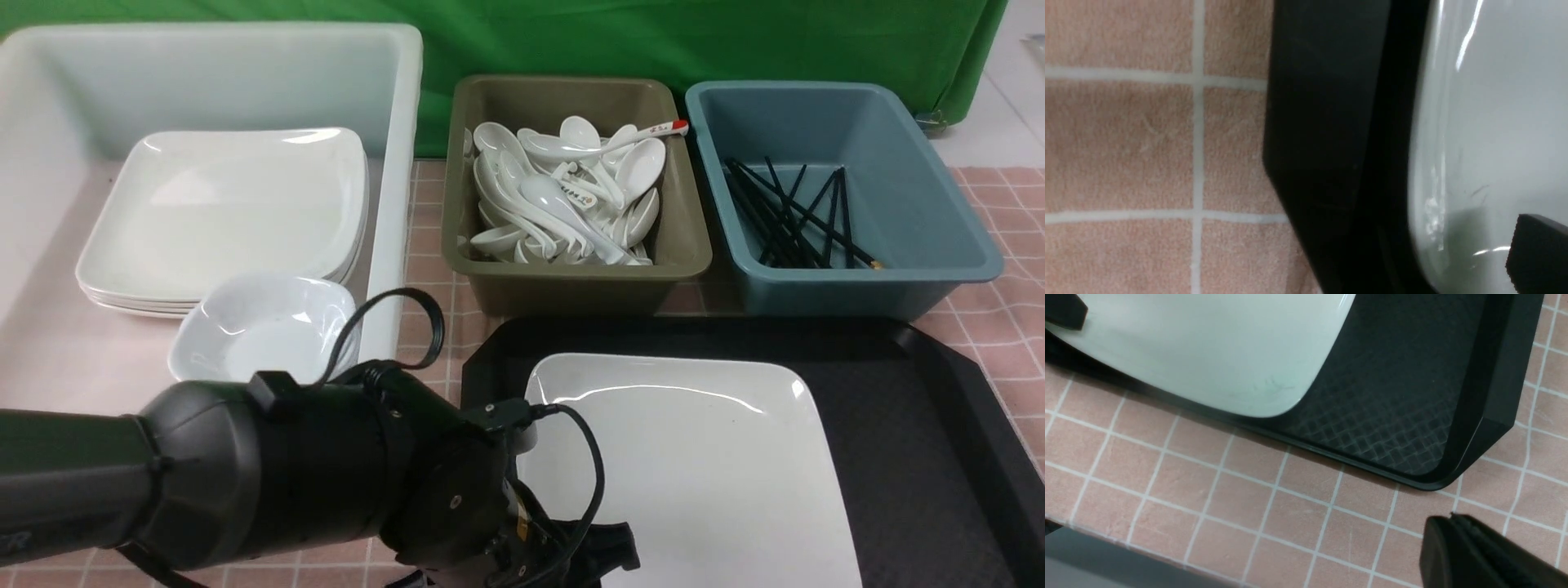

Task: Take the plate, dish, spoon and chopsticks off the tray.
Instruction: Use the left arm to grab a plate from the dinner plate

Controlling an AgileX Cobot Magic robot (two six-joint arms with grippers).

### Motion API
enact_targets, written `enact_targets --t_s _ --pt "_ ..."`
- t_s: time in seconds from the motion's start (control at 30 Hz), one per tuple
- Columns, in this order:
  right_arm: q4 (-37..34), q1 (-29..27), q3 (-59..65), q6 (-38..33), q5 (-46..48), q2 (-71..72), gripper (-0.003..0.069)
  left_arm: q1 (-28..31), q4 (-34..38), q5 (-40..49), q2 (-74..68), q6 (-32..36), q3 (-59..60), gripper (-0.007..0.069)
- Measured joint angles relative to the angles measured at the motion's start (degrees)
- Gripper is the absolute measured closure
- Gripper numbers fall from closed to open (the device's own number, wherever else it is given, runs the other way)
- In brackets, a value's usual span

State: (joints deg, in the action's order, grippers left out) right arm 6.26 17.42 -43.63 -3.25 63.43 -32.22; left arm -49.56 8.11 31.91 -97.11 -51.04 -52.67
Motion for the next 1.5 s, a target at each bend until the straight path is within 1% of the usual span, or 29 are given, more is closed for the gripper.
enact_targets --t_s 0.17,0.37,0.5,0.63,0.73,0.77,0.8,0.87,0.9,0.97,1.07,1.13,1.17,1.2,1.23,1.3,1.5 --pt "0.0 0.0 0.0 0.0 0.0 0.0 0.0626 0.0 -1.0 -0.4 -0.2 0.4 -1.1 0.0163" --pt "-0.1 0.0 0.0 0.0 0.0 0.0 0.0626 0.0 -0.8 -2.4 -3.6 0.7 -1.2 0.0163" --pt "-0.2 0.0 0.0 0.0 0.0 0.0 0.0626 0.0 2.5 -8.0 -5.4 2.1 -1.9 0.0164" --pt "-0.4 0.0 0.0 0.0 0.0 0.0 0.0624 0.0 7.5 -12.8 -6.6 6.0 -2.0 0.0183" --pt "-0.9 0.0 0.0 0.0 0.0 0.0 0.0623 0.0 11.5 -14.3 -7.3 9.2 -2.0 0.0239" --pt "-1.0 0.0 0.0 0.0 0.0 0.0 0.0622 0.0 13.1 -14.7 -7.6 10.5 -2.0 0.0287" --pt "-1.1 0.0 0.0 0.0 0.0 0.0 0.0622 0.0 13.3 -14.9 -7.7 10.6 -2.0 0.0295" --pt "-1.1 0.0 0.0 0.0 0.0 0.0 0.0622 0.0 14.3 -15.1 -8.0 11.2 -2.0 0.0387" --pt "-1.1 0.0 0.0 0.0 0.0 0.0 0.0622 0.0 15.0 -15.4 -8.1 11.0 -2.0 0.0418" --pt "-1.1 0.0 0.0 0.0 0.0 0.0 0.0622 0.3 16.4 -16.5 -8.1 10.6 -2.0 0.0451" --pt "-1.2 0.0 0.0 0.0 0.1 0.0 0.0622 0.4 16.8 -15.5 -6.7 11.7 -1.9 0.0454" --pt "-1.3 0.0 0.0 0.0 0.2 0.0 0.0622 0.4 16.1 -13.8 -4.4 11.9 -1.8 0.0475" --pt "-1.3 0.0 0.0 0.0 0.2 0.0 0.0622 0.5 15.7 -13.4 -3.6 12.0 -1.8 0.0493" --pt "-1.3 0.0 0.0 0.0 0.2 0.0 0.0622 0.5 15.3 -13.0 -1.4 12.2 -1.8 0.0531" --pt "-1.3 0.0 0.0 0.0 0.2 0.0 0.0622 0.5 15.3 -13.0 -1.1 12.2 -1.8 0.0531" --pt "-1.3 0.0 0.0 0.0 0.2 0.0 0.0622 0.5 14.8 -12.6 2.1 12.6 -1.8 0.0571" --pt "-1.3 0.0 0.0 0.0 0.2 0.0 0.0620 0.5 12.2 -8.4 7.2 13.3 -1.3 0.0579"
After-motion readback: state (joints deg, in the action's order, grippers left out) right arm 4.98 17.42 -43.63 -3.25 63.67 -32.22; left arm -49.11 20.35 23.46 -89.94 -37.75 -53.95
